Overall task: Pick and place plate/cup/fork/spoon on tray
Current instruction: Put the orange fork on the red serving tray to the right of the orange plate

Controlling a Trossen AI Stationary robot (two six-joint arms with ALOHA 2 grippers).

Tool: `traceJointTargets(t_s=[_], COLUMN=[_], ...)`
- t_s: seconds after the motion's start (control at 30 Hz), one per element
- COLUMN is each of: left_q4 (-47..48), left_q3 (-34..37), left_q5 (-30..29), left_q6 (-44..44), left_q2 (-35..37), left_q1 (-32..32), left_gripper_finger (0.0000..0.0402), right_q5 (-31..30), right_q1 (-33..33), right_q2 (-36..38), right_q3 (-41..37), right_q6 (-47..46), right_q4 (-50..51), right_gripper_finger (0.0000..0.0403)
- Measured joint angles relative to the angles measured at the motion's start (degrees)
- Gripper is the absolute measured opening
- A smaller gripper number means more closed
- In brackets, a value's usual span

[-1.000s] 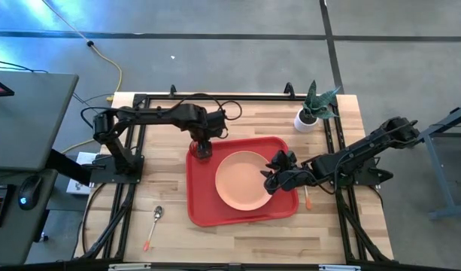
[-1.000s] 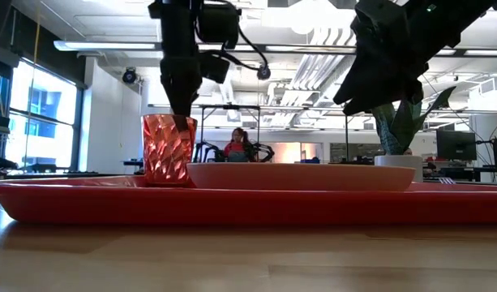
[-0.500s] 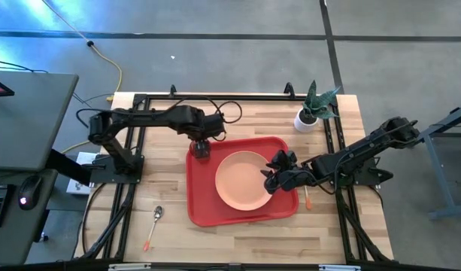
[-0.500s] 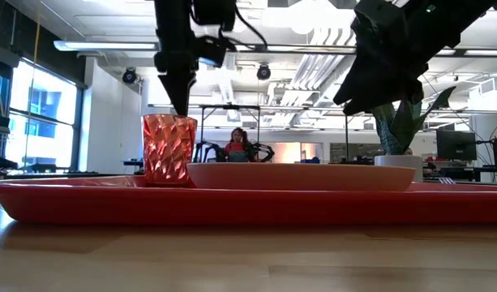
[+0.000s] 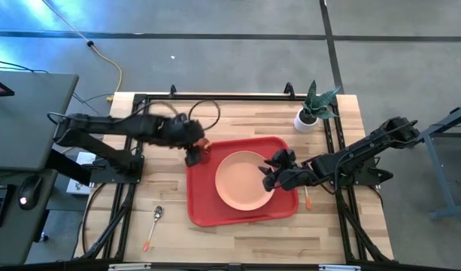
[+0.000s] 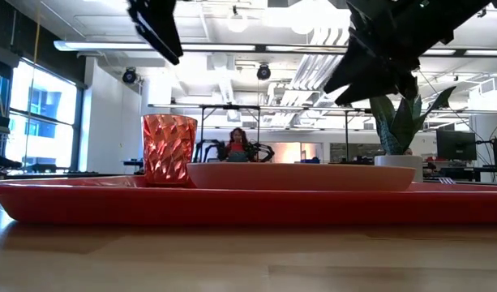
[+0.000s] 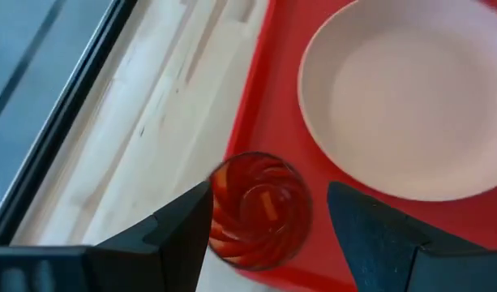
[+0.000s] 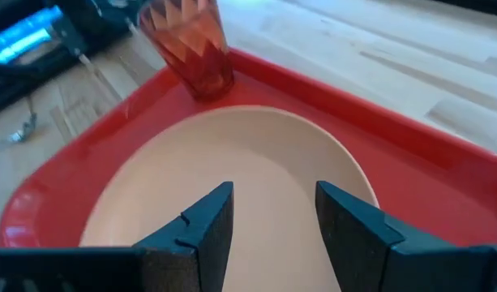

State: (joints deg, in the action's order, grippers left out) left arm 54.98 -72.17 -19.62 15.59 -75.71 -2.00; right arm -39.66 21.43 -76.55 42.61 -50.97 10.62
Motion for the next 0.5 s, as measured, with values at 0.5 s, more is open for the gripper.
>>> traceJointTargets(t_s=[0.5], left_q4=[8.1], left_q3=[7.1], left_q5=[-6.9], left_q6=[24.6], left_q2=[3.7], left_q1=[-21.7], left_gripper_finger=[0.0235], right_q5=[1.6], right_q1=[-2.8], right_q2=[-9.8], right_q3=[0.0], right_q6=[11.0], right_q4=[-28.9], right_gripper_finger=[0.0167])
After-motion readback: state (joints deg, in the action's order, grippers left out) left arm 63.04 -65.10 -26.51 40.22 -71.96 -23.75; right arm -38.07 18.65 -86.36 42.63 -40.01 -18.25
